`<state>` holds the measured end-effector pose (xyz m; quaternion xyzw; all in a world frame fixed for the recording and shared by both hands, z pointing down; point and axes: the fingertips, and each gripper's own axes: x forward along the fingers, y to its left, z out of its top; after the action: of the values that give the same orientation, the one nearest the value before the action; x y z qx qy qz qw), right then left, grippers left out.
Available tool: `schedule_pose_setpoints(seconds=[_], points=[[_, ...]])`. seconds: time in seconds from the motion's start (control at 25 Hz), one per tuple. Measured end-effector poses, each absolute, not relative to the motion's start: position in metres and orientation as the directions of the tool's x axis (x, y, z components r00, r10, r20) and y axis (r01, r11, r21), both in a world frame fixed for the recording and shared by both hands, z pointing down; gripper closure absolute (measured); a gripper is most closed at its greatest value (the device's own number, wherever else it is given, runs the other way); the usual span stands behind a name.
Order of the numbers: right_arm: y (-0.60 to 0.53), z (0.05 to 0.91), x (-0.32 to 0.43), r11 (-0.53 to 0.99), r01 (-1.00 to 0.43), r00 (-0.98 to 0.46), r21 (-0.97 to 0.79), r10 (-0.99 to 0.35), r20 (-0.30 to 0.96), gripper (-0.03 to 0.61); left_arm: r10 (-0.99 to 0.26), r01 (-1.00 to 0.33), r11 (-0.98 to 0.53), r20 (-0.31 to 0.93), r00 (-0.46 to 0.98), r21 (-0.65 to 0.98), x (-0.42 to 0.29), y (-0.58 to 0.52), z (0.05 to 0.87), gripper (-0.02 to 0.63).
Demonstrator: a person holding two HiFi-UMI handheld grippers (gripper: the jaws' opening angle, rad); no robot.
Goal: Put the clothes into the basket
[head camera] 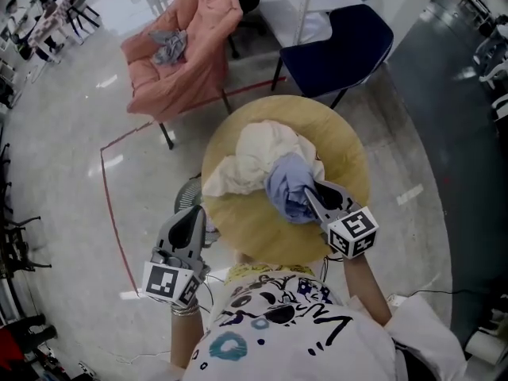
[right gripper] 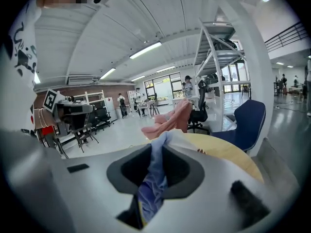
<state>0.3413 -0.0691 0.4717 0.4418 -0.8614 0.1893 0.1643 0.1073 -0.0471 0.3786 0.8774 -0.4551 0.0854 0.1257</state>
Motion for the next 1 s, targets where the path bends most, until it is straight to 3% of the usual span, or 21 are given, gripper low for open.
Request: schedule_pose_setpoints(seconds=[1.0], points=[[-0.027,0.417,0.206,0.542,-0.815,-0.579,-0.202,-0.757,0.303,0.525,-0.739,-0.778,-0.61,0.249,0.626,0.149,-0.012,-0.022,0.387,0.597]])
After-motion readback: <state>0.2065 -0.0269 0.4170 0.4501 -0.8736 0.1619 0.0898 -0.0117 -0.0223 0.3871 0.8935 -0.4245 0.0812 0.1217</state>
